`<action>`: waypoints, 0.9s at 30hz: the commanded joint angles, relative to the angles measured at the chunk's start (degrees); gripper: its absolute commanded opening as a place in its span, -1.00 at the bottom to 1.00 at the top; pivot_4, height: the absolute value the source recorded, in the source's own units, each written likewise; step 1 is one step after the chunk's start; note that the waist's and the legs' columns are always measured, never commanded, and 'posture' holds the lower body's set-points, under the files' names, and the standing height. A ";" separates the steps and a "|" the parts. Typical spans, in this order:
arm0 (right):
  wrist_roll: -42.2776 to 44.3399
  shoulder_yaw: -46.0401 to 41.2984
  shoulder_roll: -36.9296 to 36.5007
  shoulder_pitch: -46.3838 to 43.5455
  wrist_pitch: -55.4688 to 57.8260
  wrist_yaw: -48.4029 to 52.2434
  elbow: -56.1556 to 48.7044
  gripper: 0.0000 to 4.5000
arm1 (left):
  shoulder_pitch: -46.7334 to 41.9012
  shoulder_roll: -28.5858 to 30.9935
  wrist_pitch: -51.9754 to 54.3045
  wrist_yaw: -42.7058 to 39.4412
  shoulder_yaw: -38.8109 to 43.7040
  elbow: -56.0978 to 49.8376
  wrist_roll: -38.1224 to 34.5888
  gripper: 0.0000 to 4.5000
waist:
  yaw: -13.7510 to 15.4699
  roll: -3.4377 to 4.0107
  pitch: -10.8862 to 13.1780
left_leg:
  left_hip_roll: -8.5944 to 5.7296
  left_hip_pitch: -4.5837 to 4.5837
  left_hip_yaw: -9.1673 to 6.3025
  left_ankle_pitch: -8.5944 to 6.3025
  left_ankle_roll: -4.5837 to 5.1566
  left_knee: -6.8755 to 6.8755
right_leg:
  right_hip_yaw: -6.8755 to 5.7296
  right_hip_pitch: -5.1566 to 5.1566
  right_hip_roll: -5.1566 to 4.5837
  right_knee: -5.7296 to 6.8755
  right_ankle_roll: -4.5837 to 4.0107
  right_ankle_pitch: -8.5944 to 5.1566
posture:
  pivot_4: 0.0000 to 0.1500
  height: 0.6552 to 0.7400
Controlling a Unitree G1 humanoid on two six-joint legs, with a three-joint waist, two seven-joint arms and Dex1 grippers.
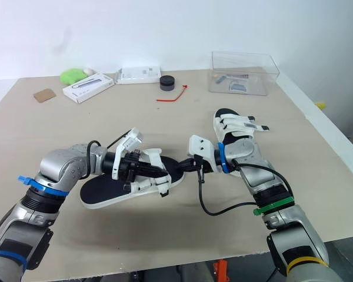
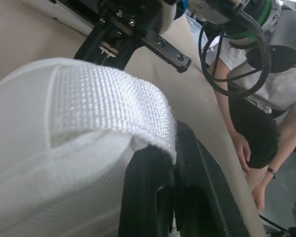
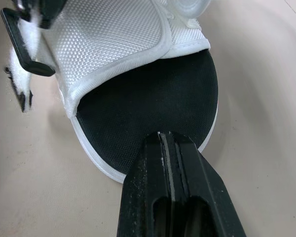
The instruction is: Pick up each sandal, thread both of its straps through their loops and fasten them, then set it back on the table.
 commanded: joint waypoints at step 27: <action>-1.07 0.18 -0.22 -1.27 -1.00 0.58 2.02 -1.00 | -2.48 29.00 12.36 -22.82 8.46 -7.80 -14.33 0.80 | -0.32 0.05 0.04 | 0.17 0.01 0.02 -0.09 0.16 -0.03 | 0.13 -0.10 0.26 0.04 -0.18 -0.13 | 1.00 1.00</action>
